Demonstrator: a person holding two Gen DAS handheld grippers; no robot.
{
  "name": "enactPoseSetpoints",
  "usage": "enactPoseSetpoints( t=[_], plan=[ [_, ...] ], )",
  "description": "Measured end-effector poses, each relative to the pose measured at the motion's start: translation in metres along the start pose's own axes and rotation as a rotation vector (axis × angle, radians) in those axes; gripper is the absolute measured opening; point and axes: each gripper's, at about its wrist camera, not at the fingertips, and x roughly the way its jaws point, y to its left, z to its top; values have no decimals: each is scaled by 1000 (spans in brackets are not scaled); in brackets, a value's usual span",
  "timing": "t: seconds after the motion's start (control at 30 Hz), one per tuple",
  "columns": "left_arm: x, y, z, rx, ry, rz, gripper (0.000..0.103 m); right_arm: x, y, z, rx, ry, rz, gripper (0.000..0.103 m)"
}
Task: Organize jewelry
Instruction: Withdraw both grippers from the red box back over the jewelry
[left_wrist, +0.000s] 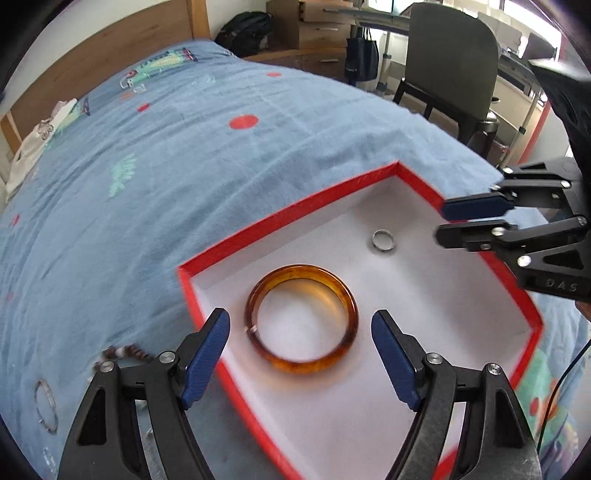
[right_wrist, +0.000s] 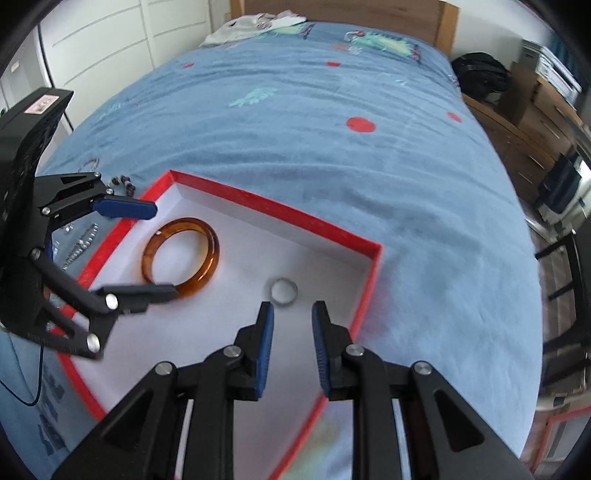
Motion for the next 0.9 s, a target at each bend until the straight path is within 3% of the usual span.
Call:
enactPoseSetpoints(
  t=[0.13, 0.33, 0.4, 0.43, 0.7, 0.9],
  plan=[
    [-41, 2, -11, -18, -51, 18, 78, -38, 3, -16, 41, -27, -28, 21],
    [-123, 30, -52, -126, -125, 48, 78, -103, 37, -40, 73, -90, -30, 25],
    [-153, 44, -73, -157, -131, 87, 82, -121, 55, -47, 77, -116, -25, 35],
    [-165, 50, -83, -173, -133, 109, 90, -130, 66, -50, 80, -133, -21, 40],
    [-263, 112, -186, -290, -190, 337, 95, -168, 157, -64, 53, -225, 83, 45],
    [-282, 144, -247, -390, -187, 388, 95, -171, 217, -69, 43, -257, 148, 45]
  ],
)
